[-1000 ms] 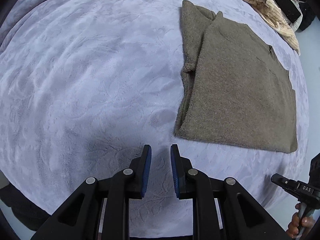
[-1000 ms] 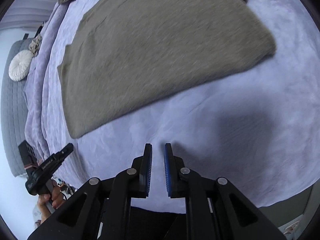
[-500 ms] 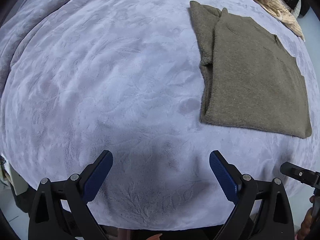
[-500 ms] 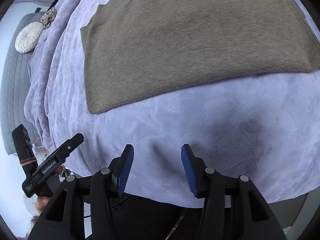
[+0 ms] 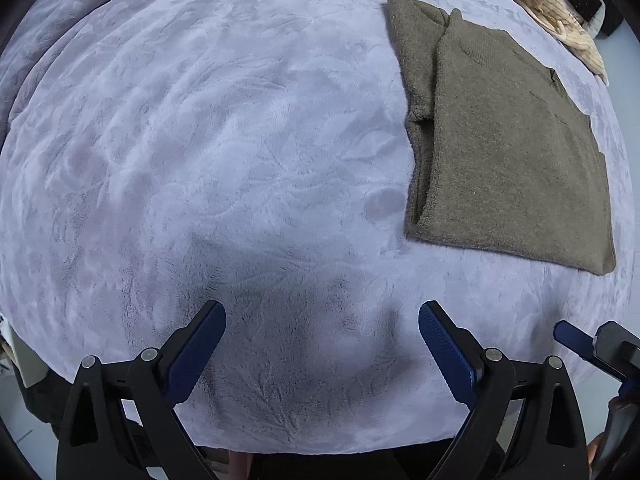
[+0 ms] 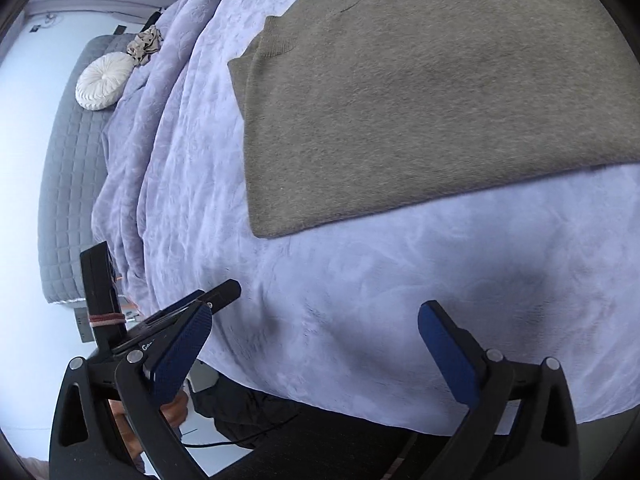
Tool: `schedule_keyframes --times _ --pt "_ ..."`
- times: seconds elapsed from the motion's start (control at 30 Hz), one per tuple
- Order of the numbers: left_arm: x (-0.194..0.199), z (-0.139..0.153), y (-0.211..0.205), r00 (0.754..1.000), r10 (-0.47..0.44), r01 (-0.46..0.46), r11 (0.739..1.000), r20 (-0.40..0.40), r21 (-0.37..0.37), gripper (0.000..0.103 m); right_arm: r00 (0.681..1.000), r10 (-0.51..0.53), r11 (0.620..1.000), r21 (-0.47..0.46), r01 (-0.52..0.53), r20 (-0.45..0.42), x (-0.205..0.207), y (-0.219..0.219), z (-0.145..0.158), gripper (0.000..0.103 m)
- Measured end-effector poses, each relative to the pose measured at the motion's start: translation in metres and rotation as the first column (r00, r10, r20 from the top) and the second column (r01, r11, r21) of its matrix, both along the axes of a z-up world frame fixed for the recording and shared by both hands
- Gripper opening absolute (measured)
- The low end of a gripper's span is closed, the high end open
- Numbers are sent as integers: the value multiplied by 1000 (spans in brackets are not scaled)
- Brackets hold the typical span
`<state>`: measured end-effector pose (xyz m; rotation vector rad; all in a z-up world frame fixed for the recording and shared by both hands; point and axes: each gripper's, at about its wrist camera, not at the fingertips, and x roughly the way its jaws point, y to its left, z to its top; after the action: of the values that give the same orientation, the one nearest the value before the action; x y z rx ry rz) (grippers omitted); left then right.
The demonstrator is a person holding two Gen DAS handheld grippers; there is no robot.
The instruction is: Fold small clothes
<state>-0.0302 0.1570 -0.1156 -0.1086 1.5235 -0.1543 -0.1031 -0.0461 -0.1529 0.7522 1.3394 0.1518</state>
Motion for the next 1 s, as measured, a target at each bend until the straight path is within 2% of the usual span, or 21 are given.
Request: schedule_keyframes --times 0.1,0.23,0.43,0.53,0.67,0.9,0.93,1.0 --pt "3 1 3 1000 -5 5 1000 4 15 97 1000 -10 999 53 10 -10 5 6 -7 103" --pt "10 2 7 1000 -16 16 1000 15 18 97 999 -28 998 56 30 -30 15 9 -13 103" --pt "26 7 24 1000 18 -17 1000 11 -25 97 996 -58 992 104 65 -65 30 13 -24 103" --pt "30 8 31 1000 17 -16 1000 15 -15 97 994 -96 990 100 100 -45 37 15 -25 103" --pt "30 5 47 999 43 -43 999 17 -27 97 985 -163 964 203 173 -61 51 20 -44 103" --pt "31 1 66 997 72 -72 997 10 -35 97 957 -271 913 289 289 -101 73 31 -73 101" --pt "28 1 67 997 74 -73 997 9 -37 97 949 -295 895 317 315 -110 75 29 -76 95" --pt "29 0 62 997 77 -76 996 8 -34 97 934 -326 861 362 358 -148 77 26 -82 69"
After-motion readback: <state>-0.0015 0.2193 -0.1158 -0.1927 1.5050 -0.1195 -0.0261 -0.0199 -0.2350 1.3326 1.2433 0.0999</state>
